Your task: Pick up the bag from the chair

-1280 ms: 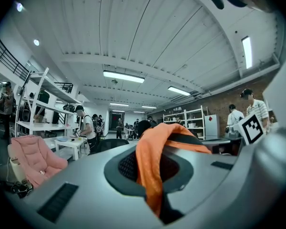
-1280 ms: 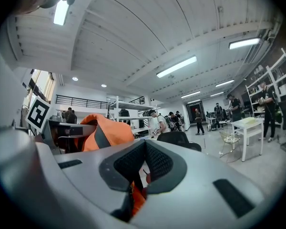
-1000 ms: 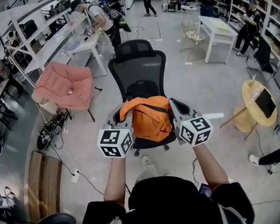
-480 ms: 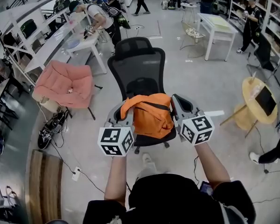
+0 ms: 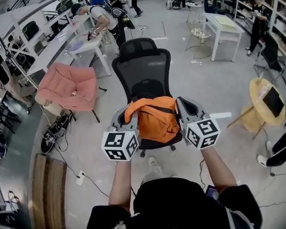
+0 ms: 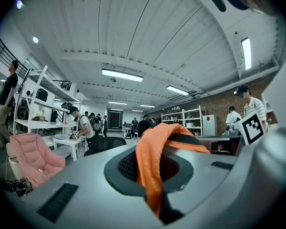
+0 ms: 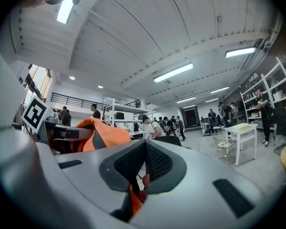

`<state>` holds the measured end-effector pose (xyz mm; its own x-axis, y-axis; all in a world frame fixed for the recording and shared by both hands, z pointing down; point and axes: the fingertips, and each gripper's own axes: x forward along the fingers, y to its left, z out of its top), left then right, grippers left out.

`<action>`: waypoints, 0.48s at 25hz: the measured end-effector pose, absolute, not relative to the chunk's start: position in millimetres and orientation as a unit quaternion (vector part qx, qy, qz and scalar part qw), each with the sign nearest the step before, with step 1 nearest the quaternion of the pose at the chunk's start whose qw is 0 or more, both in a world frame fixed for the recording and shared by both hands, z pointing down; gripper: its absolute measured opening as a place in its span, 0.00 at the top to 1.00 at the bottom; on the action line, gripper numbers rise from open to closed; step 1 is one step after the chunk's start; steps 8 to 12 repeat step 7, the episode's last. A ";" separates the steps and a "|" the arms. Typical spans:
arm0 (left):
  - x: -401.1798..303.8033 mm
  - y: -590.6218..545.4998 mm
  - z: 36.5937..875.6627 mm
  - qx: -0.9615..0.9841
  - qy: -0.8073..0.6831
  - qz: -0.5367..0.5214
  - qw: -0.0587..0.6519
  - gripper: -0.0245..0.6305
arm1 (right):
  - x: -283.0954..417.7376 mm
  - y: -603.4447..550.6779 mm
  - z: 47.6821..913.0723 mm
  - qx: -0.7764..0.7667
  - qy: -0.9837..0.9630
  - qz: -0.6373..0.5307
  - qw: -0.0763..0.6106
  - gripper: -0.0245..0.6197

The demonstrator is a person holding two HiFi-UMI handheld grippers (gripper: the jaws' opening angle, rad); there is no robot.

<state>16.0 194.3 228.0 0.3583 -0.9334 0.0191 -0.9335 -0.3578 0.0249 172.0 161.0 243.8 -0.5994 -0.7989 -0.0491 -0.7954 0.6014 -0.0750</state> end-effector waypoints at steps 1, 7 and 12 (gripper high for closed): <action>16.6 194.6 226.3 0.824 -0.566 0.000 0.016 0.93 | 173.0 161.3 242.2 -0.446 0.894 -0.023 0.039 0.96; 17.9 192.7 215.1 0.825 -0.565 0.000 0.015 0.93 | 173.5 160.1 232.7 -0.446 0.894 -0.025 0.039 0.96; 17.9 192.7 215.1 0.825 -0.565 0.000 0.015 0.93 | 173.5 160.1 232.7 -0.446 0.894 -0.025 0.039 0.96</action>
